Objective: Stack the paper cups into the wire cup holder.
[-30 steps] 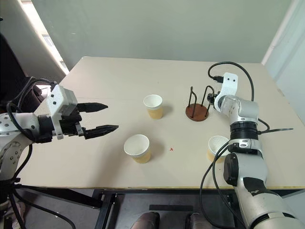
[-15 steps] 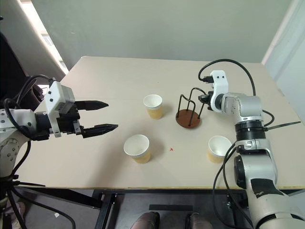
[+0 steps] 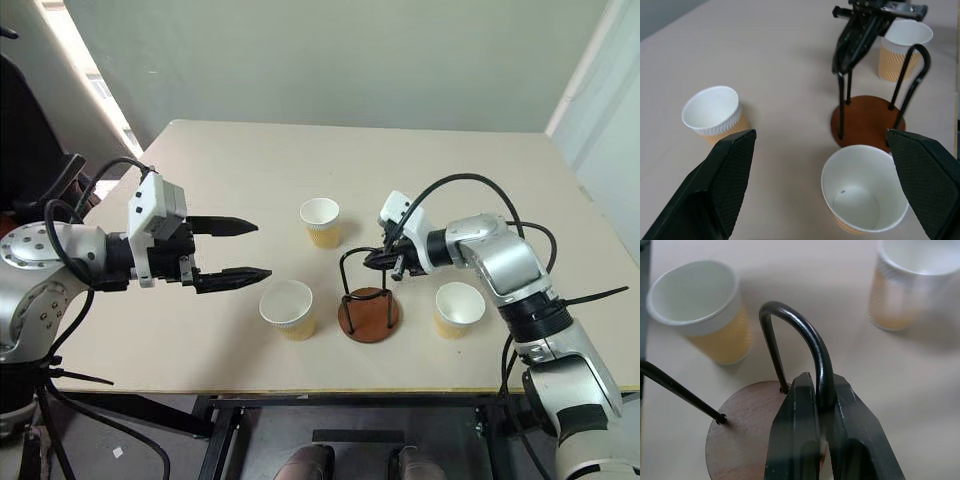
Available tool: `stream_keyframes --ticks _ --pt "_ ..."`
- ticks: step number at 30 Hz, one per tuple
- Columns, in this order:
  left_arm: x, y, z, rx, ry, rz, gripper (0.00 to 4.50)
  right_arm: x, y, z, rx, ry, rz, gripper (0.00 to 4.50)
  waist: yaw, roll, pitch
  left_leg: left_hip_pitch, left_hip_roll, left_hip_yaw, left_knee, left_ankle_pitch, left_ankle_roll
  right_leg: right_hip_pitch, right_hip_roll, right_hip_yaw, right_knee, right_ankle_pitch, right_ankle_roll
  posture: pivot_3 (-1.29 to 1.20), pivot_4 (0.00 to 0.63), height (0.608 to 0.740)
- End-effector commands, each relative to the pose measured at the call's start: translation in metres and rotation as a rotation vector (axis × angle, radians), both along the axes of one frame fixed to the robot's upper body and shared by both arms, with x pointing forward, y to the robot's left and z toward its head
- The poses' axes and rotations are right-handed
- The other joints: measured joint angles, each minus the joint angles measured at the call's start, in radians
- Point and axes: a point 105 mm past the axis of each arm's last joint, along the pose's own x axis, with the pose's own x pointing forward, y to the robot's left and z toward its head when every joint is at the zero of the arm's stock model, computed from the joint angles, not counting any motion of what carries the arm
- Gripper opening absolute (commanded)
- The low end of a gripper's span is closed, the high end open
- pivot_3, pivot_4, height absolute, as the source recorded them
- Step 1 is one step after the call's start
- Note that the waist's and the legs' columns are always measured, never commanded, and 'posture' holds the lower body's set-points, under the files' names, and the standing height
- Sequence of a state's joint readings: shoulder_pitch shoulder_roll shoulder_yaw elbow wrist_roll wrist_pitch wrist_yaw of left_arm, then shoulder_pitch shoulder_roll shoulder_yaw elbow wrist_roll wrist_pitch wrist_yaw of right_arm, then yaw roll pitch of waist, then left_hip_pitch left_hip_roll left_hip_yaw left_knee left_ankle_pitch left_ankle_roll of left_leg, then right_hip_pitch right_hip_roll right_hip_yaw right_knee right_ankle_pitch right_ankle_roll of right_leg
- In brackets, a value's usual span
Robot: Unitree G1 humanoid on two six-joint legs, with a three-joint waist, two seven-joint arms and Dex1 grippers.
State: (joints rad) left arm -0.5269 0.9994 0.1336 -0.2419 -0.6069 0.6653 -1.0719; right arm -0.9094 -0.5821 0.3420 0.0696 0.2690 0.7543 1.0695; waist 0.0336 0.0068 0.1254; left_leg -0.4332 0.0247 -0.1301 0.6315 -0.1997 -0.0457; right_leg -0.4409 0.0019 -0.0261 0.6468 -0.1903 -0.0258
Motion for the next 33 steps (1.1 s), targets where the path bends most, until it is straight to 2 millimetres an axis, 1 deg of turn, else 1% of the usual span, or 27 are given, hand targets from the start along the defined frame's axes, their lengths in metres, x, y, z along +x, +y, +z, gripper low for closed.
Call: stream_keyframes --ticks 1,5,8,10,11,13,17,18,20,21,22,24,25,26,27,28,29,30,31,32,33 --pt "-0.007 -0.006 0.003 0.021 -0.008 -0.037 4.48 -0.003 0.008 0.012 0.0 -0.073 0.053 0.03 -0.001 0.0 0.0 0.0 0.0 0.0 0.0 0.0 0.001 0.0 0.0 0.0 0.0 0.0 0.0 0.0 0.15 0.74" --pt "-0.008 -0.004 -0.004 0.055 0.004 -0.021 4.48 0.009 0.009 0.012 -0.016 -0.129 0.014 0.03 -0.003 0.0 0.0 0.001 0.0 0.0 0.0 0.001 0.001 0.001 0.0 0.0 0.0 0.001 0.0 0.0 0.15 0.74" --pt "-0.008 -0.005 -0.005 0.046 0.006 -0.023 4.48 0.009 0.01 0.01 -0.023 -0.111 0.019 0.03 -0.001 0.0 0.0 0.001 0.0 0.0 0.0 0.001 0.001 0.001 0.0 0.0 0.0 0.001 0.0 0.0 0.15 0.74" --pt "-0.007 -0.005 -0.005 0.047 0.006 -0.02 4.48 0.009 0.01 0.008 -0.028 -0.1 0.014 0.65 -0.001 0.0 0.0 0.001 0.0 0.0 0.0 0.001 0.001 0.001 0.0 0.0 -0.001 0.001 0.0 0.0 0.15 0.74" --pt "-0.007 -0.005 -0.005 0.047 0.005 -0.02 4.48 0.008 0.01 0.006 -0.034 -0.094 0.018 0.87 -0.001 0.0 0.0 0.001 0.0 0.0 0.0 0.001 0.001 0.001 0.0 0.0 -0.001 0.001 0.0 0.0 0.15 0.74" --pt "-0.006 -0.006 -0.005 0.054 0.003 -0.023 4.48 0.008 0.01 0.004 -0.043 -0.093 0.017 1.52 -0.001 0.0 0.0 0.001 0.0 0.0 0.0 0.001 0.001 0.001 0.0 0.0 -0.001 0.001 0.0 0.0 0.15 0.74" --pt "-0.008 -0.012 -0.005 0.053 -0.002 -0.054 4.48 0.01 0.005 0.011 -0.039 -0.103 -0.001 2.9 -0.001 0.0 0.0 0.001 0.0 0.0 0.0 0.001 0.001 0.001 0.0 0.0 0.0 0.001 0.0 0.0 0.15 0.74" --pt "-0.007 -0.013 -0.004 0.05 -0.004 -0.055 4.48 0.011 0.001 0.018 -0.04 -0.124 -0.006 3.25 -0.001 0.0 0.0 0.001 0.0 0.0 0.0 0.001 0.001 0.001 0.0 0.0 0.0 0.001 0.0 0.0 0.15 0.74" --pt "-0.006 -0.013 -0.002 0.047 -0.009 -0.06 4.48 0.013 -0.01 0.041 -0.041 -0.191 -0.02 3.88 0.001 0.0 0.0 0.0 0.0 0.0 0.0 0.001 0.001 0.001 0.0 0.0 0.0 0.001 0.0 0.0 0.15 0.74" --pt "-0.005 -0.014 -0.001 0.045 -0.012 -0.066 4.48 0.015 -0.019 0.058 -0.041 -0.237 -0.034 4.21 0.002 0.0 0.0 0.0 0.0 0.0 0.0 0.001 0.001 0.0 0.0 0.0 -0.001 0.001 0.0 0.0 0.15 0.74" --pt "-0.005 -0.015 0.0 0.046 -0.016 -0.074 4.48 0.015 -0.028 0.076 -0.036 -0.277 -0.043 4.44 0.002 0.0 0.0 0.0 0.0 0.0 0.0 0.001 0.001 0.0 0.0 0.0 -0.001 0.001 0.0 0.0 0.15 0.74" --pt "-0.005 -0.018 0.002 0.042 -0.023 -0.093 4.48 0.006 -0.051 0.11 -0.039 -0.33 -0.059 4.44 0.007 0.0 0.0 -0.001 -0.001 0.0 0.0 0.001 0.001 0.0 0.0 0.0 -0.001 0.001 0.0 0.0 0.15 0.74" --pt "-0.005 -0.02 0.003 0.044 -0.026 -0.101 4.48 -0.002 -0.061 0.119 -0.056 -0.335 -0.053 4.44 0.012 0.0 0.0 -0.002 -0.001 0.0 0.0 0.001 0.001 0.0 0.0 0.0 -0.002 0.001 0.0 0.0 0.15 0.74" --pt "-0.005 -0.021 0.003 0.048 -0.028 -0.108 4.48 -0.014 -0.07 0.122 -0.091 -0.328 -0.033 4.44 0.015 -0.001 -0.001 -0.002 -0.001 0.0 -0.001 0.001 0.001 0.0 0.0 0.0 -0.002 0.001 -0.001 0.0 0.15 0.74" --pt "-0.005 -0.021 0.002 0.058 -0.034 -0.118 4.48 -0.039 -0.082 0.111 -0.186 -0.27 0.014 4.44 0.017 -0.002 -0.001 -0.002 -0.001 0.0 -0.001 0.0 0.001 0.0 0.0 0.0 -0.002 0.0 -0.001 0.0 0.15 0.74" --pt "-0.006 -0.022 0.002 0.066 -0.038 -0.128 4.48 -0.06 -0.088 0.097 -0.264 -0.206 0.054 4.44 0.025 -0.005 -0.003 -0.002 -0.001 0.0 -0.001 -0.001 0.0 0.0 0.0 0.0 -0.002 -0.001 -0.002 0.0 0.15 0.74" --pt "-0.006 -0.022 0.002 0.071 -0.04 -0.134 4.48 -0.074 -0.091 0.088 -0.316 -0.158 0.079 4.44 0.026 -0.006 -0.004 -0.002 -0.001 0.0 -0.001 -0.002 -0.002 0.001 0.0 0.0 -0.002 -0.004 0.0 0.0 0.15 0.74" --pt "-0.008 -0.023 0.002 0.077 -0.042 -0.152 4.48 -0.088 -0.094 0.073 -0.374 -0.105 0.086 4.44 0.025 -0.006 -0.004 0.0 -0.001 0.0 0.0 -0.002 -0.008 0.004 0.0 0.0 -0.001 -0.008 0.0 0.0 0.15 0.74" --pt "-0.01 -0.025 0.002 0.08 -0.042 -0.169 4.48 -0.095 -0.097 0.062 -0.413 -0.073 0.078 4.44 0.021 -0.006 -0.004 0.001 0.0 0.002 0.001 -0.004 -0.011 0.007 0.001 0.0 -0.001 -0.01 0.002 0.0 0.15 0.74" --pt "-0.012 -0.028 0.001 0.084 -0.04 -0.19 4.48 -0.1 -0.101 0.05 -0.448 -0.045 0.06 4.44 0.013 -0.006 -0.003 -0.001 0.001 0.004 0.001 -0.004 -0.012 0.01 0.001 0.001 -0.002 -0.011 0.004 0.0 0.15 0.74" --pt "-0.013 -0.03 0.001 0.087 -0.039 -0.204 4.48 -0.103 -0.103 0.043 -0.469 -0.028 0.047 4.44 0.007 -0.005 -0.003 0.002 0.001 0.007 0.001 -0.005 -0.012 0.012 0.002 0.003 -0.002 -0.011 0.004 0.0 0.15 0.74"
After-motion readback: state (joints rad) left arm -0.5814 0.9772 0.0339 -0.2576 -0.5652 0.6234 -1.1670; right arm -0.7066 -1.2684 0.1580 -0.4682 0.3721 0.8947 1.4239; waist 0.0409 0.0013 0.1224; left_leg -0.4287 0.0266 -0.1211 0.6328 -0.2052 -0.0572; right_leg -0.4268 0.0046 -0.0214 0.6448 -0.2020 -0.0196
